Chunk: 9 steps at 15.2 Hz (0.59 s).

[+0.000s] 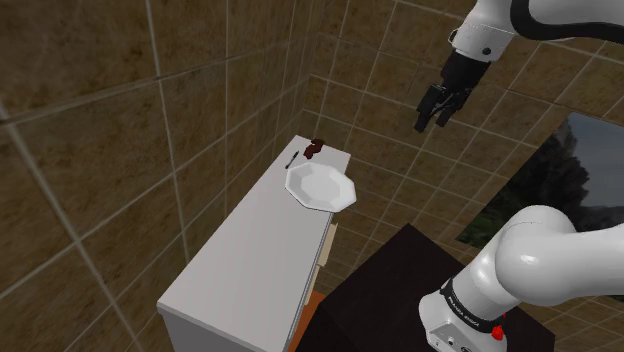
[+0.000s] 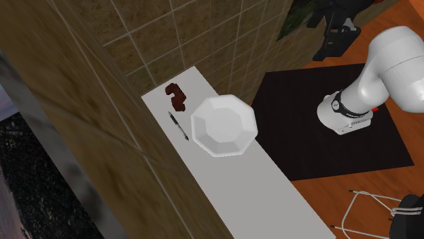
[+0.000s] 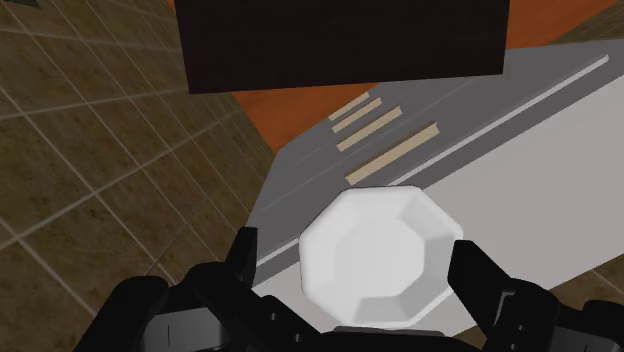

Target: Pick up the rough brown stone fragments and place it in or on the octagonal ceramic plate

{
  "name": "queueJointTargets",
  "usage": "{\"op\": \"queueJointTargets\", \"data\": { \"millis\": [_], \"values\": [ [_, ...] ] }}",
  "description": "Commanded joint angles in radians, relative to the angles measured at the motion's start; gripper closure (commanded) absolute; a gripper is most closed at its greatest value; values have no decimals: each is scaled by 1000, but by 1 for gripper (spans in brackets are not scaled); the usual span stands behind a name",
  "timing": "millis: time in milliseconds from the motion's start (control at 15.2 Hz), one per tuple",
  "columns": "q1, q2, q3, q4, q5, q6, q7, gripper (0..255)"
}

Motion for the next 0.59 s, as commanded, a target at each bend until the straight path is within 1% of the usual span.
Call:
{"op": "queueJointTargets", "data": {
  "millis": [0,264,528],
  "values": [
    [0,0,0,0,0,0,0,0],
    [-3,161,-1,41,-4,94,23,0],
    [-7,327,-3,103,-7,172,44,0]
  ]
}}
